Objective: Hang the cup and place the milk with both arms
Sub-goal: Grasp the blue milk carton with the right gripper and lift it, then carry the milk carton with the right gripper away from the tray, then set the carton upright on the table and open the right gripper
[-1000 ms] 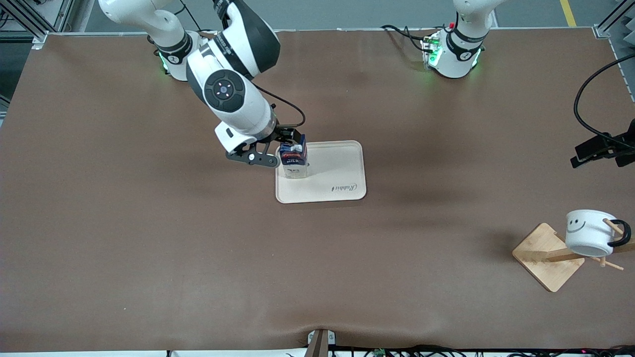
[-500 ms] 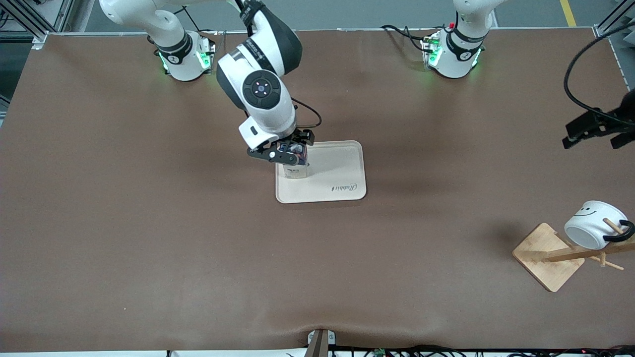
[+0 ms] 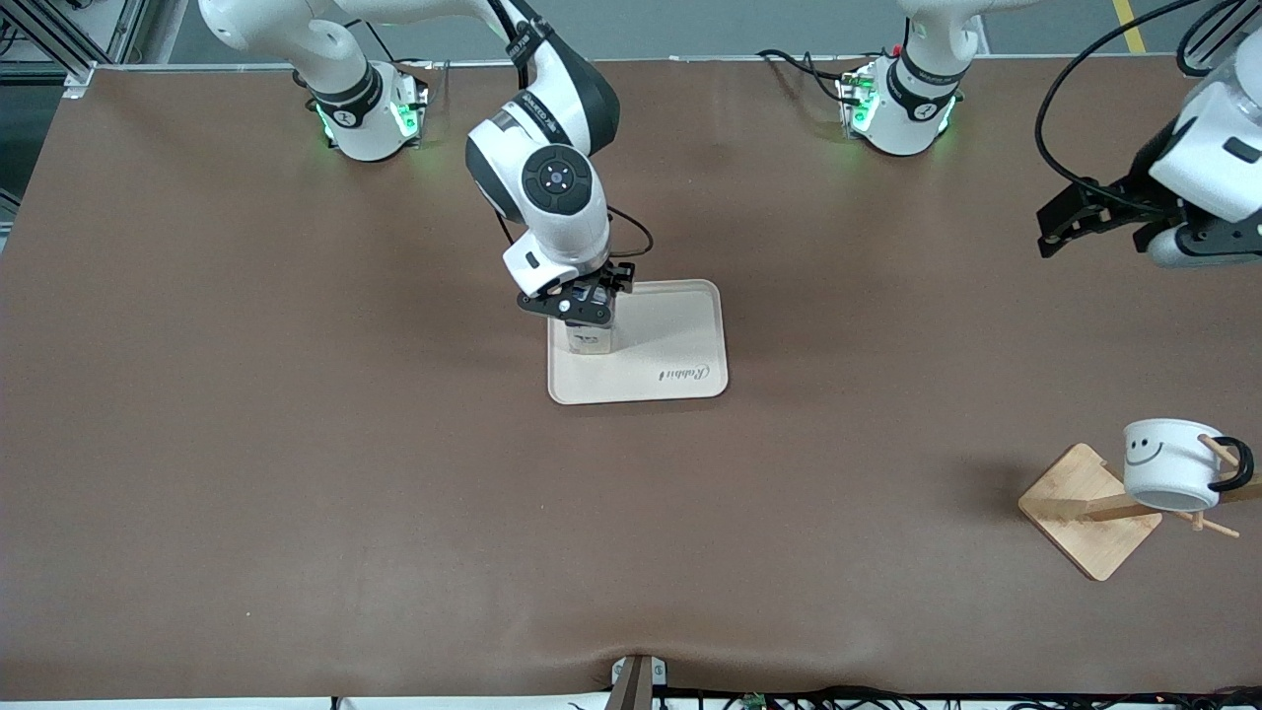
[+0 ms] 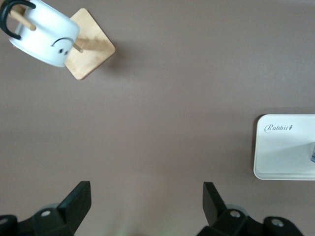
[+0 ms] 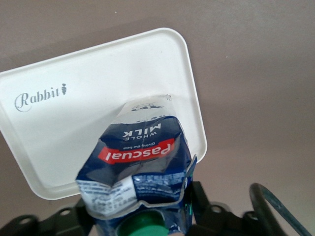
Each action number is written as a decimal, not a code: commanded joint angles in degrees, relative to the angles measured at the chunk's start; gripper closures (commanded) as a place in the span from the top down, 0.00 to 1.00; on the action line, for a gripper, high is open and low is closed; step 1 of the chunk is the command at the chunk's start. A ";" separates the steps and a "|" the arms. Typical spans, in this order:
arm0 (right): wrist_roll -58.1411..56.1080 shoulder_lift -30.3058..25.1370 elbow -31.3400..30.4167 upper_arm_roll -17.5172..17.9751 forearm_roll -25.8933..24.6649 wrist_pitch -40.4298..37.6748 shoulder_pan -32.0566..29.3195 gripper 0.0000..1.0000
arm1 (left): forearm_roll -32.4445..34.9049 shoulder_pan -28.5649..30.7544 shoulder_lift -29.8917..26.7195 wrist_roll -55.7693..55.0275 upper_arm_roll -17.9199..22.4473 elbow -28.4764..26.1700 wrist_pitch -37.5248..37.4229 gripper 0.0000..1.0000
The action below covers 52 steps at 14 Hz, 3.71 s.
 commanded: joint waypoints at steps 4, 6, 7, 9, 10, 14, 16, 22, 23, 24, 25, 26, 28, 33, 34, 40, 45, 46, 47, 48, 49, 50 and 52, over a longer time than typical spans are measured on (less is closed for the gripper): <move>-4.42 -3.51 8.89 -2.48 -1.16 -20.95 -6.65 0.00 | 0.12 -3.49 -3.43 0.09 4.91 -3.52 -0.48 1.00; -10.48 -7.45 9.61 -2.57 -0.99 -26.69 -13.84 0.00 | 0.12 -2.35 -3.43 0.62 4.82 -3.61 -0.75 1.00; -13.12 -9.56 9.17 -2.57 -0.99 -28.45 -17.36 0.00 | 0.12 -2.26 -3.43 0.71 4.82 -3.61 -0.75 1.00; -16.99 -11.51 8.91 -2.84 -1.07 -29.61 -25.53 0.00 | 0.12 -2.26 -3.43 1.41 4.91 -4.13 -0.83 1.00; -19.80 -11.60 8.47 -2.92 -1.16 -29.69 -29.05 0.00 | 0.12 -2.17 -3.43 1.41 4.91 -4.31 -0.83 1.00; -32.56 -11.95 2.42 -3.01 -6.76 -29.43 -39.44 0.00 | 0.04 0.37 -3.17 5.18 4.91 -4.40 -0.66 1.00; -35.71 -12.65 -1.89 -2.92 -8.89 -27.94 -42.09 0.00 | -0.40 1.35 -3.08 5.80 4.91 -4.49 -0.22 1.00; -40.39 -20.38 -20.61 -3.01 -11.27 -9.49 -44.73 0.00 | -0.58 1.43 -3.17 5.98 4.82 -4.31 -0.48 1.00; -40.39 -20.57 -21.41 -3.01 -11.36 -9.30 -44.73 0.00 | -0.58 1.35 -3.17 6.07 4.73 -4.40 -0.57 1.00; -40.57 -20.57 -22.46 -3.01 -11.36 -8.87 -45.26 0.00 | -0.58 1.35 -3.17 6.77 4.73 -4.40 -0.57 1.00; -42.13 -20.74 -23.86 -3.01 -11.36 -6.78 -46.39 0.00 | -0.67 1.35 -3.17 7.90 4.73 -4.31 -0.57 1.00; -44.41 -20.74 -25.53 -3.01 -11.36 -4.32 -47.27 0.00 | -0.67 1.43 -3.17 8.79 4.82 -4.23 -0.57 1.00; -45.23 -20.83 -28.43 -2.92 -11.36 -1.14 -48.69 0.00 | -1.63 2.48 -3.17 9.23 4.91 -4.05 -0.57 1.00; -45.14 -20.74 -29.42 -2.92 -11.27 -1.21 -48.95 1.00 | -1.90 2.67 -3.17 9.23 4.91 -4.05 -0.57 1.00; -44.62 -20.83 -28.98 -3.01 -11.27 -2.00 -48.95 1.00 | -1.90 2.75 -3.17 9.23 4.91 -4.14 -0.57 1.00; -45.93 -17.85 -13.27 -2.75 -11.80 -21.95 -48.07 1.00 | -1.90 2.75 -3.43 8.44 5.00 -3.70 -1.27 1.00; -54.78 -13.20 5.35 -2.75 -11.36 -26.24 -49.04 1.00 | -1.81 2.75 -3.61 7.83 5.00 -3.17 -2.94 1.00; -54.89 -11.53 9.83 -2.84 -11.62 -29.22 -49.13 1.00 | -1.81 2.75 -3.61 7.91 5.00 -3.08 -3.12 1.00; -54.63 -10.04 13.44 -2.92 -11.79 -31.86 -49.04 1.00 | -1.81 2.75 -3.61 7.92 5.00 -2.82 -3.47 1.00; -54.46 -9.50 15.74 -2.92 -12.06 -33.28 -48.87 1.00 | -1.81 2.75 -3.61 7.92 5.00 -2.30 -3.82 1.00; -53.24 -10.02 16.11 -2.92 -12.06 -34.43 -48.52 1.00 | -1.81 2.67 -3.61 7.83 4.91 -2.29 -4.08 1.00; -52.35 -10.98 16.11 -2.84 -11.19 -34.61 -48.60 1.00 | -1.72 2.67 -3.95 7.83 4.82 -2.38 -4.09 1.00; -53.48 -13.35 15.68 -2.58 -10.92 -37.32 -48.60 1.00 | -1.72 2.67 -4.48 7.83 4.91 -2.55 -4.00 1.00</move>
